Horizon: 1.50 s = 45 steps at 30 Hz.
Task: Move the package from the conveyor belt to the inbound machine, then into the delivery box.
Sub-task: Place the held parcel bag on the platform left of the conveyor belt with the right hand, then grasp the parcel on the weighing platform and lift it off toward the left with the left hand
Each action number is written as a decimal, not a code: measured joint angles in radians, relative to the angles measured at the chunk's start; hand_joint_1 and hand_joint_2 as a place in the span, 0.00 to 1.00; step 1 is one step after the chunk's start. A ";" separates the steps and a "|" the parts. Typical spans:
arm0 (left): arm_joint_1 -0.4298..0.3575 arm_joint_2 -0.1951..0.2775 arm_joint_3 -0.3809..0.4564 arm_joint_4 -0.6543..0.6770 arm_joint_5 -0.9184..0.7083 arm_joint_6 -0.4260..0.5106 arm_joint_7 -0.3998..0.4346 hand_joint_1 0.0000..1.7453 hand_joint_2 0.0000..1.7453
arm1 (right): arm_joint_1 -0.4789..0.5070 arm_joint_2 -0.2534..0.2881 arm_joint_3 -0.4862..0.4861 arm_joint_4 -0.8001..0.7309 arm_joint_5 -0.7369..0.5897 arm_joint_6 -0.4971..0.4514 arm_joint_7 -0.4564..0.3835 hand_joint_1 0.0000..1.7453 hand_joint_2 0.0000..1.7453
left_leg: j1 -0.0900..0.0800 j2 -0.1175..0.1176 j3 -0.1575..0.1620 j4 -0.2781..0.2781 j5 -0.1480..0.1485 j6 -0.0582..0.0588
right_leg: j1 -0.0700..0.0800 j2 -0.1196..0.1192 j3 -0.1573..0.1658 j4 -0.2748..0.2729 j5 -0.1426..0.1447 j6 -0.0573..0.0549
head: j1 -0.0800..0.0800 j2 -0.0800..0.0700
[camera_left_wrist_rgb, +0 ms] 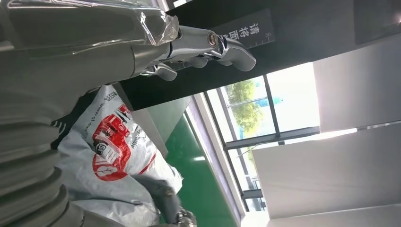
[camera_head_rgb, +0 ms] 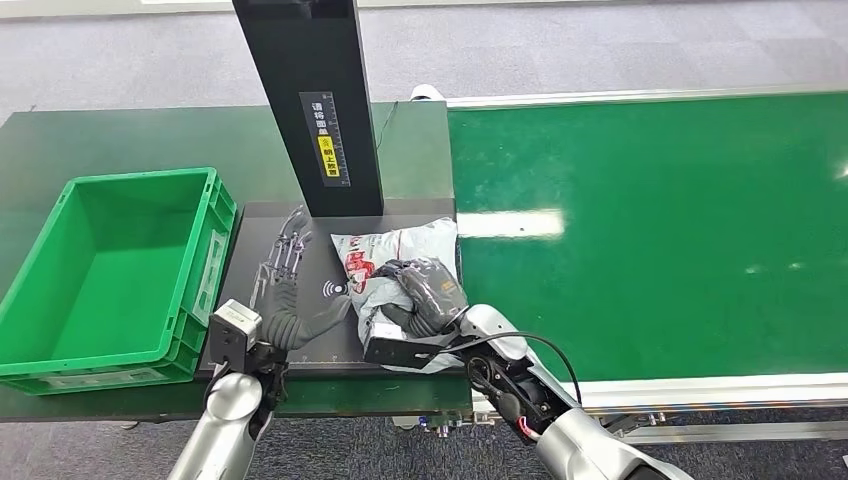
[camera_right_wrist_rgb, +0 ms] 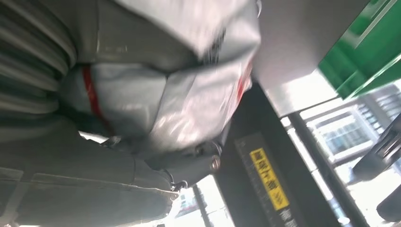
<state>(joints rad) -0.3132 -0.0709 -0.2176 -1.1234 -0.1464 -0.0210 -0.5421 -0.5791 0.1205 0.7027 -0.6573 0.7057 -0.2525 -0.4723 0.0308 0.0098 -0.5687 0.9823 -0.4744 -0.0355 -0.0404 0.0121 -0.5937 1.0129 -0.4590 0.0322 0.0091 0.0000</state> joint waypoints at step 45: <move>-0.060 0.029 -0.241 0.258 -0.626 0.183 0.288 0.25 1.00 | 0.067 -0.055 -0.263 -0.220 -0.602 0.241 -0.208 0.00 1.00 | 0.000 0.000 0.000 0.000 0.000 0.000 | 0.000 0.000 0.000 0.000 0.000 0.000 | 0.000 0.000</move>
<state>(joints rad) -0.3736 -0.0423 -0.4589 -0.8651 -0.7724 0.1619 -0.2544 -0.5126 0.0660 0.4395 -0.8771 0.1040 -0.0111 -0.6803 0.0308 0.0096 -0.5687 0.9824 -0.4744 -0.0355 -0.0405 0.0121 -0.5934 1.0129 -0.4589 0.0322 0.0092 0.0000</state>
